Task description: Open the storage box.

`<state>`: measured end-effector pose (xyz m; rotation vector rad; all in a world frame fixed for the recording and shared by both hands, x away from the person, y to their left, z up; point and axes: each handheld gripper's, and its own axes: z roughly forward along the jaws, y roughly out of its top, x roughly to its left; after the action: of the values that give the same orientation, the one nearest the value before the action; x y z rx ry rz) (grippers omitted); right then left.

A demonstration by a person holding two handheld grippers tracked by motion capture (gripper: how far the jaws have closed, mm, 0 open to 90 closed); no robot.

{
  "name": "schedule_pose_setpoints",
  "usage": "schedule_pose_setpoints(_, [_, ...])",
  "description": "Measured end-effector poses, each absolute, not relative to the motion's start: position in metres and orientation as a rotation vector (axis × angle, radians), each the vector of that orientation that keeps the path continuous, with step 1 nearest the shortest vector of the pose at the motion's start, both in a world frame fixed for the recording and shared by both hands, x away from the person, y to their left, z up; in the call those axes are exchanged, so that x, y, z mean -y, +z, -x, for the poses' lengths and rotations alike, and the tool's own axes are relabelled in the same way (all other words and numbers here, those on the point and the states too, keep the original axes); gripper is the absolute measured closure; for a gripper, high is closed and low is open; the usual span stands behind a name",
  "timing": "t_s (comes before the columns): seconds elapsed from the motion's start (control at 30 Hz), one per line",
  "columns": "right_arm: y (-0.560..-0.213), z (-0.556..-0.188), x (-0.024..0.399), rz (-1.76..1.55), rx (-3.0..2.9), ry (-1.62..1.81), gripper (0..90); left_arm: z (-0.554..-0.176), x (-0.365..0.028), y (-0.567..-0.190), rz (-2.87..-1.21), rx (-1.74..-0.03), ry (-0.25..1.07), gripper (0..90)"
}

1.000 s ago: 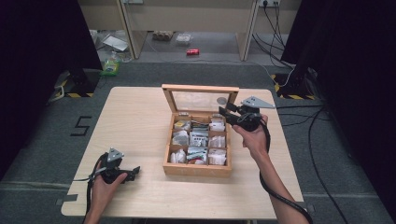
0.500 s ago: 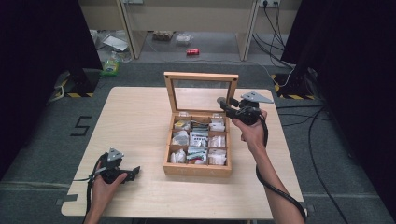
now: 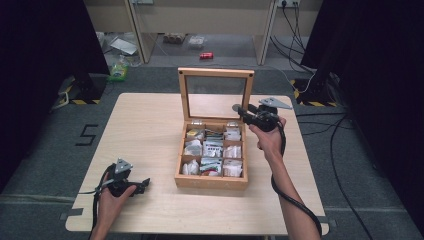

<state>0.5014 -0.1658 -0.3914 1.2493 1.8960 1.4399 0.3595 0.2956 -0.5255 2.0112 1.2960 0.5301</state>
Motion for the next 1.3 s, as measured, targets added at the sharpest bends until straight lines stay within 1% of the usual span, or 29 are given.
schedule_pose_setpoints(0.37, [-0.4, -0.495, 0.173, -1.244, -1.922, 1.434, 51.2, -0.359, -0.296, -0.525, -2.012, -1.296, 0.531, 0.0])
schedule_pose_setpoints(0.63, [-0.403, -0.482, 0.179, -1.232, -1.955, 1.425, 50.6, -0.359, -0.296, -0.525, -2.012, -1.296, 0.53, 0.0])
schedule_pose_setpoints(1.3, [-0.412, -0.455, 0.173, -1.19, -2.027, 1.421, 49.1, -0.36, -0.296, -0.525, -2.013, -1.295, 0.53, 0.0])
